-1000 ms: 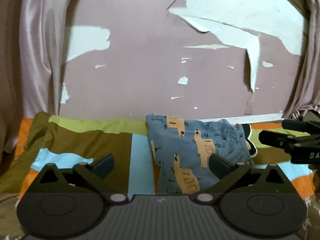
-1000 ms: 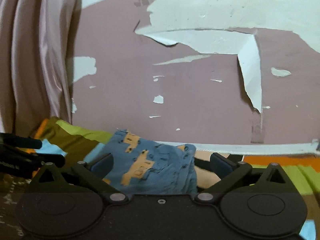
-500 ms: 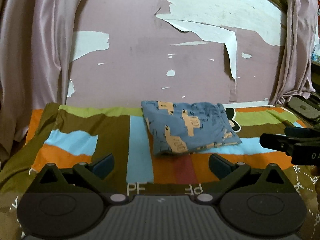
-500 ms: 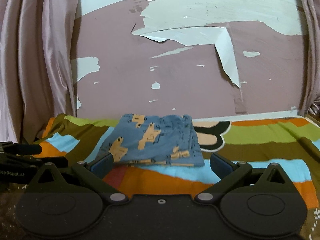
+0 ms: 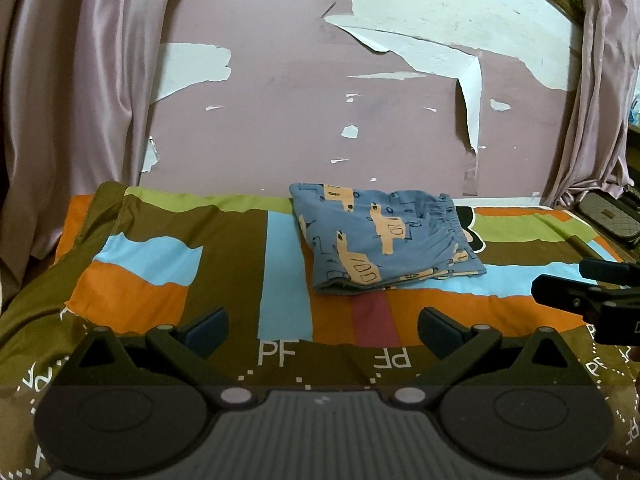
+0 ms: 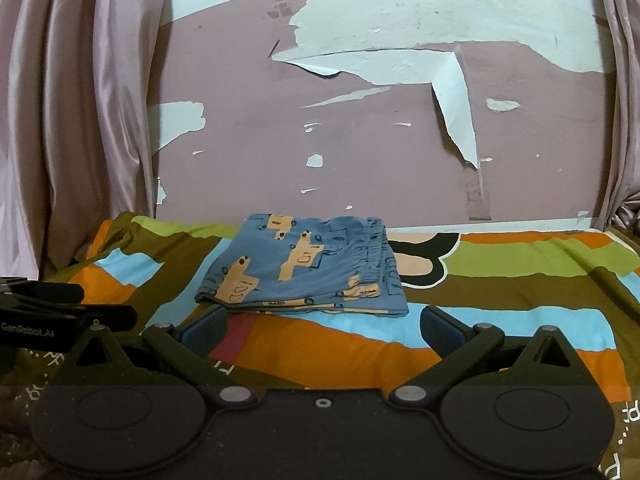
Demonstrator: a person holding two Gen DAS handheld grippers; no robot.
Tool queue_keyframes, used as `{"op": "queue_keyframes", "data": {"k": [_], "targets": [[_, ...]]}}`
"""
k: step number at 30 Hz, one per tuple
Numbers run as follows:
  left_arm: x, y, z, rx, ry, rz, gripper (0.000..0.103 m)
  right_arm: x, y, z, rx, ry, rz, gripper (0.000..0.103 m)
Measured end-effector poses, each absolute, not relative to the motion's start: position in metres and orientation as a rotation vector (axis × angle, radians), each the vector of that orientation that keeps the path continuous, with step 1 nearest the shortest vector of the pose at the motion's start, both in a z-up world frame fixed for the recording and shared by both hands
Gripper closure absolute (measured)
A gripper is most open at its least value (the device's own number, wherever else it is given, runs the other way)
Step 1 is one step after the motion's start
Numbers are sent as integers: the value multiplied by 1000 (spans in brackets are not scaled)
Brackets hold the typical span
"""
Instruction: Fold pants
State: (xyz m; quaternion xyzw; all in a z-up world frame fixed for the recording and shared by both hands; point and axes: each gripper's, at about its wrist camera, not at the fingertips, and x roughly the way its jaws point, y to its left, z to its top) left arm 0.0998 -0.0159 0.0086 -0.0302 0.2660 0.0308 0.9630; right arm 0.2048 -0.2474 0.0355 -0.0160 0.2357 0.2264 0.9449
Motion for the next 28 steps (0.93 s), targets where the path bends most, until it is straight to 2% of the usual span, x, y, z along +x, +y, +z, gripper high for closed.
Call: {"op": "queue_keyframes", "data": {"k": [28], "targets": [[105,-19,3,-62,587,83,0,207,-253,29,-10,504,474,1]]}}
